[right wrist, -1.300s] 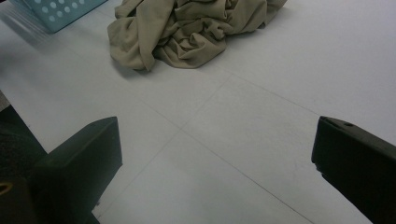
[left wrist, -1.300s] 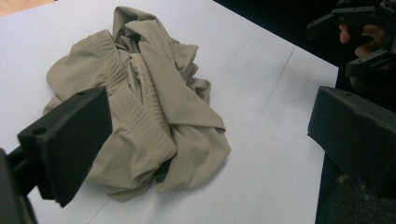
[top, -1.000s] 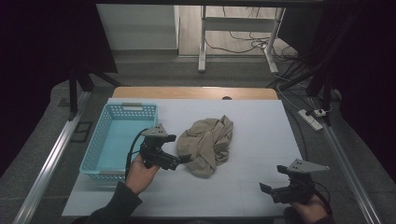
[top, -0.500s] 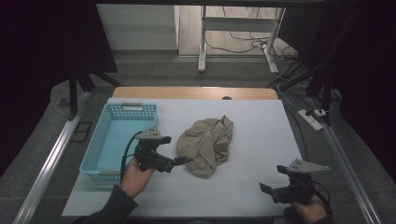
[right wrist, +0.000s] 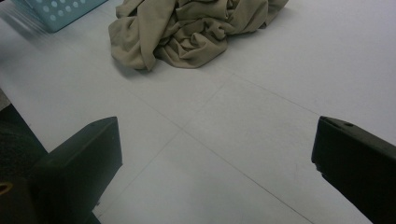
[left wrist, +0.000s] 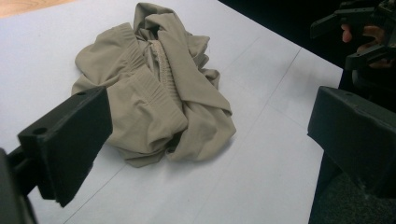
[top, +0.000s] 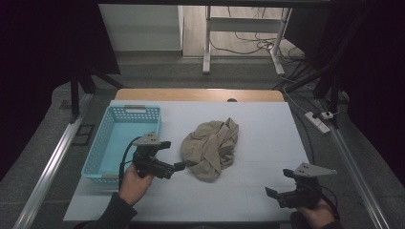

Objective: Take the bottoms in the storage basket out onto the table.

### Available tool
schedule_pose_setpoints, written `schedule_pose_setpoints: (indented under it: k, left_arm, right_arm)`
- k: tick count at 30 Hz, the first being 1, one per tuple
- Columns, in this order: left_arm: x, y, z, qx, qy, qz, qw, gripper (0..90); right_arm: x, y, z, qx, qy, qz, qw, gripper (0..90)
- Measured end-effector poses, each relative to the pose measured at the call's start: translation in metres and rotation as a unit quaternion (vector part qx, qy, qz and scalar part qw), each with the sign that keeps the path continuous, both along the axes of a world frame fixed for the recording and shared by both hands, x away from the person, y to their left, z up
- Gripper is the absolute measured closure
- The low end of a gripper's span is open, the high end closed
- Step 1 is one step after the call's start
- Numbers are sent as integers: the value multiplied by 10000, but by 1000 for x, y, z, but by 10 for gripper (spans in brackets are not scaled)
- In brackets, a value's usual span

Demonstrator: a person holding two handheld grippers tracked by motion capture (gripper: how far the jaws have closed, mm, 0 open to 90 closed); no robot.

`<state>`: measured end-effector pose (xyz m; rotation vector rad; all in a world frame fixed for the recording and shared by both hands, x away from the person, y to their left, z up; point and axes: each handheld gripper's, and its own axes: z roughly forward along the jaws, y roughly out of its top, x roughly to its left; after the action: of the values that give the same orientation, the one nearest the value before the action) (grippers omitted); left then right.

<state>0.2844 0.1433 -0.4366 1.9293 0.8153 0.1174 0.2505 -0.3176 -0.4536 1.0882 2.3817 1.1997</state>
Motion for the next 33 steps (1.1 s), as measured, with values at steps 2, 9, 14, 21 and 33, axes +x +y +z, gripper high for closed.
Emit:
schedule_pose_setpoints:
  k: [2,9,14,21,33]
  left_arm:
    - [-2,2,0,-7,-6,24,10000,6]
    - [-7,9,-1,-42,17,92,9999,6]
    - [-9,14,-3,-54,69,139,9999,4]
    - [-13,20,-5,-54,102,205,9997,0]
    - [-21,31,-6,-87,135,331,9993,0]
  right_arm:
    - [0,0,0,1,2,1,10000,14]
    - [0,0,0,-5,-1,1,10000,14]
    - [0,0,0,-7,1,9,10000,14]
    - [0,0,0,-7,10,15,10000,14]
    - [0,1,0,-7,11,-9,10000,14]
